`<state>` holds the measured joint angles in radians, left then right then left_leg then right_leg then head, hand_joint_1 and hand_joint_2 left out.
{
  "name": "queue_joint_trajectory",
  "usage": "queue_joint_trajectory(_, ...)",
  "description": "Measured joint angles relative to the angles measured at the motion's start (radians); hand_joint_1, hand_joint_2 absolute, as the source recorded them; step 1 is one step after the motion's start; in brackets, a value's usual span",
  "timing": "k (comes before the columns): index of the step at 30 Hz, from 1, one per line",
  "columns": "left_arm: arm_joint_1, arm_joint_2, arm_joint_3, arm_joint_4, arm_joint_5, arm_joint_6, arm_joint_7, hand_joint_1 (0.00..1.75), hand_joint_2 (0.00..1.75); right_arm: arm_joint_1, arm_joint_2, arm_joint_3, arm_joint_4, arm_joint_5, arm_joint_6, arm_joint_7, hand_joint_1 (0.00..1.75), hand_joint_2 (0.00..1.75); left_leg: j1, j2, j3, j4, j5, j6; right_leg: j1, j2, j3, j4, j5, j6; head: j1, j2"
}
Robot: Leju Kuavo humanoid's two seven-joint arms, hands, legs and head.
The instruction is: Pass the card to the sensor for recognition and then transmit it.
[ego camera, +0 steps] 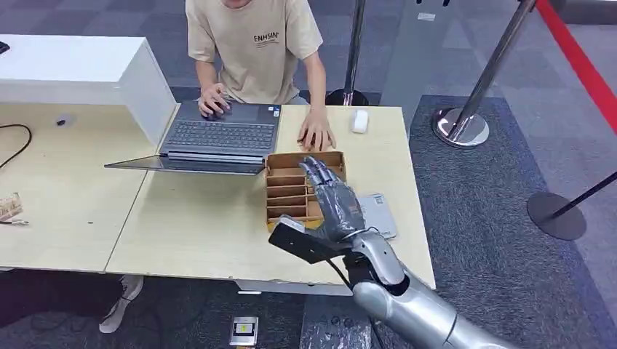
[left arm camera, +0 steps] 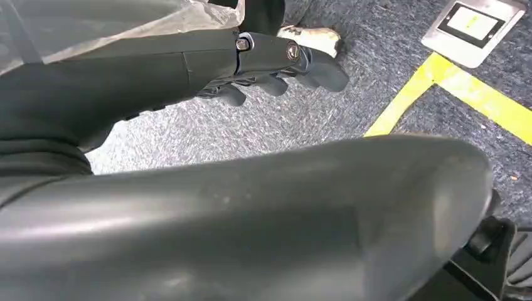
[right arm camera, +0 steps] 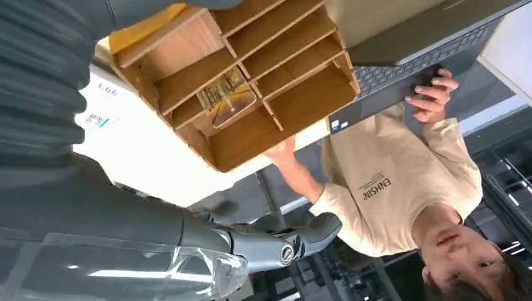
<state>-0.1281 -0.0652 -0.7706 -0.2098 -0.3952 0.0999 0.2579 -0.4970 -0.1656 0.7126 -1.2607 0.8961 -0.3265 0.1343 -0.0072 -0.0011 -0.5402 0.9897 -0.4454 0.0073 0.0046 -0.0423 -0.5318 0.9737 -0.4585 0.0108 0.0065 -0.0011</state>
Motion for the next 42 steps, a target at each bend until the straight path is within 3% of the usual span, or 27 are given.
queue_joint_trajectory(9,-0.002,-0.004,-0.005,0.0,-0.004,-0.008,0.0,0.0,0.0,-0.041,0.009,0.018,0.067,-0.001,0.013,-0.01,0.02,1.75,0.0,0.0,0.0,0.0,0.0,0.0,0.0,0.0,0.0,0.0,0.0,0.0,0.0,0.0)
queue_joint_trajectory(11,-0.003,-0.005,-0.005,0.0,-0.006,-0.008,-0.001,0.0,0.0,-0.053,0.011,0.02,0.086,-0.002,0.014,-0.015,0.17,1.75,0.0,0.0,0.0,0.0,0.0,0.0,0.0,0.0,0.0,0.0,0.0,0.0,0.0,0.0)
queue_joint_trajectory(22,-0.004,-0.007,-0.005,0.0,-0.01,-0.009,-0.002,0.0,0.0,-0.098,0.013,0.032,0.166,-0.006,0.026,-0.02,0.3,1.75,0.0,0.0,0.0,0.0,0.0,0.0,0.0,0.0,0.0,0.0,0.0,0.0,0.0,0.0)
queue_joint_trajectory(29,-0.007,-0.007,-0.005,0.0,-0.012,-0.01,-0.003,0.0,0.0,-0.116,0.013,0.041,0.21,0.001,0.024,-0.018,0.1,1.75,0.0,0.0,0.0,0.0,0.0,0.0,0.0,0.0,0.0,0.0,0.0,0.0,0.0,0.0)
queue_joint_trajectory(42,-0.01,-0.008,-0.006,0.0,-0.016,-0.011,-0.003,0.0,0.0,-0.127,0.016,0.045,0.275,0.008,0.027,-0.021,0.17,1.75,0.0,0.0,0.0,0.0,0.0,0.0,0.0,0.0,0.0,0.0,0.0,0.0,0.0,0.0)
